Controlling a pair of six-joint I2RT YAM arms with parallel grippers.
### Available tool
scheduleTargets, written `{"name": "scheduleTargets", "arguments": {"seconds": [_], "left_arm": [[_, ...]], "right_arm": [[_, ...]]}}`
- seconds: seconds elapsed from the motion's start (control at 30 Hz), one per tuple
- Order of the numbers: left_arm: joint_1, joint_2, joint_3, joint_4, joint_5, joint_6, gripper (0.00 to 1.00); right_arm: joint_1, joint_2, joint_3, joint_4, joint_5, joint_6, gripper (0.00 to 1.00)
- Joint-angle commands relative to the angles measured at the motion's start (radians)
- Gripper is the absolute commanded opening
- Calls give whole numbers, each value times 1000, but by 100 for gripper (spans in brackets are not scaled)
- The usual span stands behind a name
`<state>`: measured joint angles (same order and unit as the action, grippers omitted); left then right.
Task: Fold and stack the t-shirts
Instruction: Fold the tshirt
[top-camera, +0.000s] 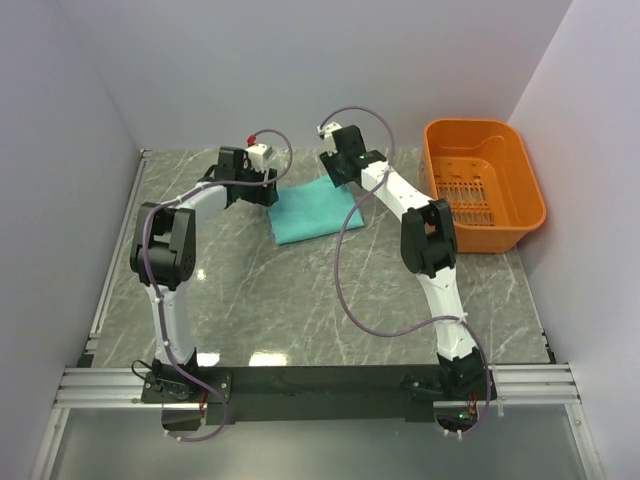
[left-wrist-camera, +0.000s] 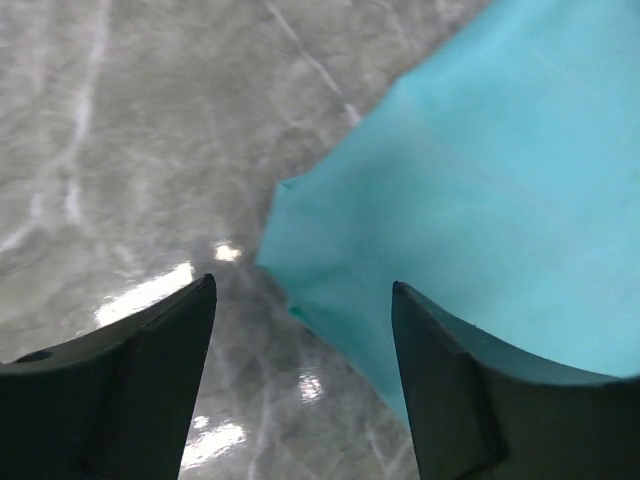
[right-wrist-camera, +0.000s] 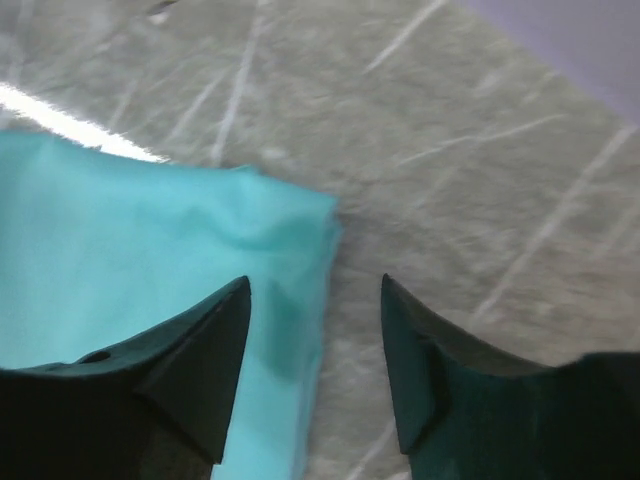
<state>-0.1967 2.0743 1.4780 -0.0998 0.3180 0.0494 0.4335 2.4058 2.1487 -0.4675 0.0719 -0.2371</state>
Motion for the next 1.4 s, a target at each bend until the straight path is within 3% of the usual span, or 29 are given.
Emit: {"name": "scheduleTargets", "arguments": {"seconds": [0.0, 0.13, 0.23, 0.3, 0.4, 0.53, 0.57, 0.7, 1.0, 1.37], "left_arm": [[2, -88, 18, 64, -123, -43, 78], [-3, -201, -16, 81, -198, -40, 89], [-1, -264, -19, -7, -153, -83, 88], [-1, -279, -15, -59, -59, -103, 84], [-1, -270, -21, -104, 94, -169, 74], [-12, -200, -35, -54, 242, -264, 58], [-18, -183, -28, -45, 242, -287, 51], [-29, -82, 47, -57, 217, -316, 43], [-15, 82, 174, -89, 109, -316, 38], [39, 197, 283, -178, 26, -287, 41]], "right_arm": [[4, -36, 17, 119, 176, 70, 64], [1, -103, -41, 129, 154, 45, 66], [-13, -187, -82, 15, -125, -63, 65], [-29, -223, -145, -70, -410, -184, 60], [-29, -252, -182, -153, -567, -258, 49], [-29, -179, -118, -244, -583, -239, 26], [-30, -168, -107, -255, -577, -225, 24], [-33, -137, -99, -252, -506, -179, 23], [-47, -54, -53, -261, -357, -119, 24], [-52, -39, -72, -281, -287, -116, 24]]}}
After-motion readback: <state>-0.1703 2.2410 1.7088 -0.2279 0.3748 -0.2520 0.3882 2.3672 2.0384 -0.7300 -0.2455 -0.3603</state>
